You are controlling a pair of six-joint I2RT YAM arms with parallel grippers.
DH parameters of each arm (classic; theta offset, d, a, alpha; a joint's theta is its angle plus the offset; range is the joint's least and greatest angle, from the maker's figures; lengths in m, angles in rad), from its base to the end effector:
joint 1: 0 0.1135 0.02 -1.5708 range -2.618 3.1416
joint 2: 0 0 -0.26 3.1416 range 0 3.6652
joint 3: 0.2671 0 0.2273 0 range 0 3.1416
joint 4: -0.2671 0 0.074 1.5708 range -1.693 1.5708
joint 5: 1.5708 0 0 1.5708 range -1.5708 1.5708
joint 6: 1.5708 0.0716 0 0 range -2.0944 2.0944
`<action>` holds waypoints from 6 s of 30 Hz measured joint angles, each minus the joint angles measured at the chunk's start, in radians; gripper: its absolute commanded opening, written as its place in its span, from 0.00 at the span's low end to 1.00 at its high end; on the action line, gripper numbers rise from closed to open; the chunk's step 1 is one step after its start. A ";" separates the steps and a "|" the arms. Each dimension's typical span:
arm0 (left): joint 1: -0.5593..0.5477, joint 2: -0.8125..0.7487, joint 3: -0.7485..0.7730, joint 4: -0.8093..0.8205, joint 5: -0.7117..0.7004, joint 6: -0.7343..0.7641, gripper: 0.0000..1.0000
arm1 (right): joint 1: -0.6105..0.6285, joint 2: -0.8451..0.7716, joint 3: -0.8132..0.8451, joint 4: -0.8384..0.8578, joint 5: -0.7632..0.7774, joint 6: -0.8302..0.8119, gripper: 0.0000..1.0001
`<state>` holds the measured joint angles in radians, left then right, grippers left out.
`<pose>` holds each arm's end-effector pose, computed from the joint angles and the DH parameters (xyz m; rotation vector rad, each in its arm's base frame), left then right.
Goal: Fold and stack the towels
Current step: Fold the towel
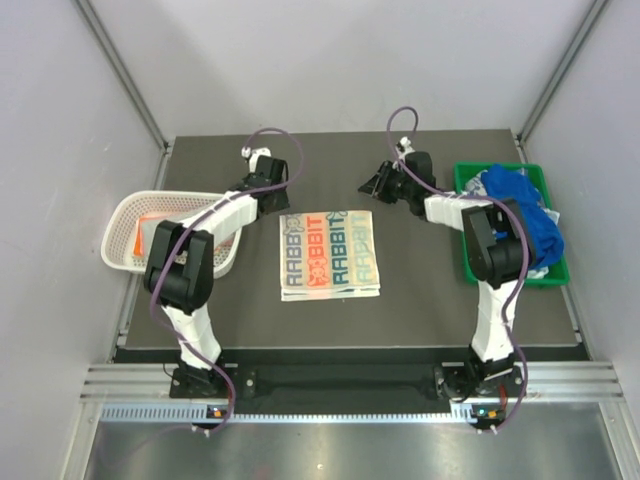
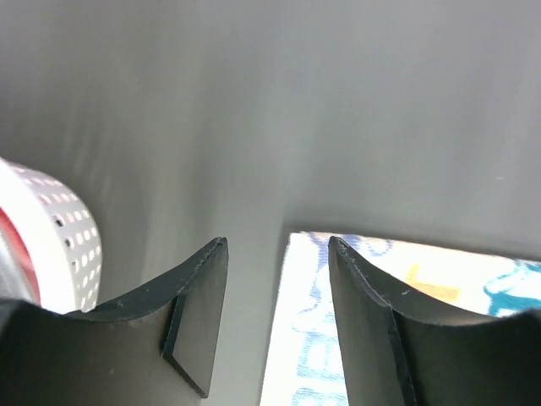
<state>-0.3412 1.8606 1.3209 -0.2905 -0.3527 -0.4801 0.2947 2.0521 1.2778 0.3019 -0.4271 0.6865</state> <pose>0.3932 -0.1134 0.1973 -0.3225 2.3136 0.0196 0.4344 0.1629 0.1702 0.1382 2.1583 1.0283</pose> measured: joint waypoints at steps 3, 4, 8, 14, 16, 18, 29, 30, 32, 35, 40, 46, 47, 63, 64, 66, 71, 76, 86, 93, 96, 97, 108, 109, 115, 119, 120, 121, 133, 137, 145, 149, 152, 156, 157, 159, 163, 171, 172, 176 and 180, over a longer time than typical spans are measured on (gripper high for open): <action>0.000 -0.014 -0.006 0.011 0.031 0.000 0.56 | -0.002 -0.034 0.014 -0.042 0.024 -0.033 0.28; 0.000 -0.014 -0.008 0.011 0.046 0.001 0.56 | -0.003 -0.044 0.020 -0.060 0.032 -0.045 0.29; 0.000 -0.009 -0.024 0.010 0.090 0.000 0.56 | -0.002 -0.084 0.034 -0.151 0.087 -0.110 0.34; -0.002 0.043 -0.024 0.011 0.129 0.000 0.56 | 0.019 -0.106 0.034 -0.297 0.192 -0.219 0.43; -0.005 0.068 -0.024 0.011 0.130 -0.001 0.55 | 0.030 -0.105 0.034 -0.341 0.214 -0.251 0.45; -0.006 0.097 -0.024 0.008 0.129 -0.001 0.54 | 0.041 -0.100 0.036 -0.373 0.221 -0.281 0.45; -0.010 0.115 -0.016 0.020 0.101 -0.018 0.47 | 0.116 0.011 0.133 -0.478 0.323 -0.388 0.43; -0.011 0.116 -0.016 0.021 0.101 -0.018 0.46 | 0.121 0.011 0.138 -0.484 0.334 -0.391 0.43; -0.012 0.118 -0.014 0.024 0.098 -0.018 0.44 | 0.130 0.011 0.138 -0.490 0.358 -0.396 0.42; -0.014 0.121 -0.014 0.030 0.096 -0.019 0.43 | 0.139 0.013 0.138 -0.497 0.390 -0.400 0.40; -0.018 0.125 -0.013 0.041 0.089 -0.020 0.35 | 0.150 0.021 0.147 -0.495 0.430 -0.407 0.35; -0.024 0.137 -0.005 0.055 0.077 -0.023 0.27 | 0.155 0.031 0.151 -0.477 0.451 -0.407 0.31; -0.025 0.139 -0.002 0.055 0.075 -0.024 0.25 | 0.155 0.031 0.151 -0.474 0.452 -0.409 0.29; -0.034 0.145 -0.018 0.136 0.078 -0.010 0.03 | 0.138 0.028 0.103 -0.367 0.430 -0.406 0.00; -0.034 0.145 -0.020 0.147 0.079 -0.006 0.02 | 0.135 0.027 0.098 -0.358 0.427 -0.405 0.00; -0.034 0.145 -0.023 0.165 0.079 0.001 0.00 | 0.129 0.024 0.090 -0.341 0.425 -0.405 0.00; -0.034 0.145 -0.023 0.204 0.074 0.016 0.00 | 0.111 0.013 0.086 -0.307 0.420 -0.403 0.00; -0.034 0.142 -0.023 0.292 0.071 0.038 0.00 | 0.086 -0.031 0.063 -0.243 0.397 -0.393 0.00; -0.033 0.012 -0.258 0.642 0.123 0.090 0.00 | 0.069 -0.147 -0.056 -0.114 0.369 -0.373 0.00; -0.034 -0.100 -0.476 0.848 0.208 0.101 0.00 | 0.069 -0.243 -0.257 -0.011 0.336 -0.320 0.00; -0.034 -0.148 -0.508 0.860 0.262 0.097 0.00 | 0.069 -0.290 -0.338 0.015 0.325 -0.290 0.00; -0.034 -0.163 -0.513 0.857 0.275 0.091 0.00 | 0.069 -0.305 -0.364 0.024 0.322 -0.280 0.00; -0.034 -0.279 -0.563 0.681 0.338 0.018 0.00 | 0.092 -0.466 -0.573 0.095 0.292 -0.197 0.00; -0.034 -0.288 -0.575 0.663 0.338 0.013 0.00 | 0.099 -0.476 -0.585 0.095 0.293 -0.194 0.00; -0.034 -0.329 -0.639 0.584 0.335 -0.001 0.00 | 0.161 -0.515 -0.644 0.100 0.308 -0.185 0.00; -0.034 -0.351 -0.654 0.555 0.338 -0.007 0.00 | 0.184 -0.530 -0.671 0.097 0.323 -0.185 0.00; -0.034 -0.356 -0.658 0.554 0.338 -0.008 0.00 | 0.186 -0.535 -0.676 0.097 0.328 -0.184 0.00; -0.034 -0.361 -0.662 0.554 0.340 -0.011 0.00 | 0.188 -0.540 -0.678 0.094 0.332 -0.184 0.00; -0.034 -0.380 -0.710 0.554 0.401 -0.020 0.05 | 0.190 -0.559 -0.696 0.095 0.360 -0.183 0.00; -0.034 -0.383 -0.722 0.554 0.412 -0.020 0.11 | 0.194 -0.559 -0.703 0.099 0.362 -0.183 0.00; -0.034 -0.410 -0.728 0.539 0.416 -0.023 0.20 | 0.208 -0.559 -0.738 0.114 0.363 -0.175 0.03; -0.034 -0.443 -0.728 0.504 0.416 -0.024 0.23 | 0.218 -0.559 -0.753 0.122 0.362 -0.169 0.04; -0.034 -0.465 -0.728 0.476 0.415 -0.024 0.24 | 0.221 -0.563 -0.758 0.121 0.362 -0.168 0.06; -0.034 -0.499 -0.727 0.416 0.404 -0.024 0.23 | 0.223 -0.594 -0.768 0.116 0.357 -0.166 0.12; -0.034 -0.513 -0.724 0.390 0.396 -0.024 0.23 | 0.224 -0.605 -0.769 0.114 0.356 -0.165 0.14; -0.034 -0.536 -0.715 0.351 0.388 -0.026 0.23 | 0.229 -0.633 -0.776 0.109 0.352 -0.166 0.18; -0.034 -0.586 -0.669 0.272 0.381 -0.044 0.23 | 0.240 -0.679 -0.784 0.095 0.351 -0.166 0.24; -0.060 -0.579 -0.531 0.188 0.388 -0.074 0.23 | 0.260 -0.770 -0.792 0.000 0.379 -0.166 0.26; -0.068 -0.564 -0.513 0.183 0.389 -0.076 0.22 | 0.262 -0.776 -0.787 -0.016 0.383 -0.166 0.27; -0.116 -0.455 -0.455 0.177 0.366 -0.082 0.20 | 0.285 -0.769 -0.725 -0.087 0.425 -0.167 0.27; -0.141 -0.370 -0.470 0.171 0.331 -0.101 0.18 | 0.294 -0.705 -0.665 -0.080 0.443 -0.165 0.25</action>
<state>-0.4820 1.4906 0.8513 -0.1200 -0.0219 -0.5808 0.5884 1.3472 0.6125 0.2218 0.0162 0.5217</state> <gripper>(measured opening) 0.187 0.262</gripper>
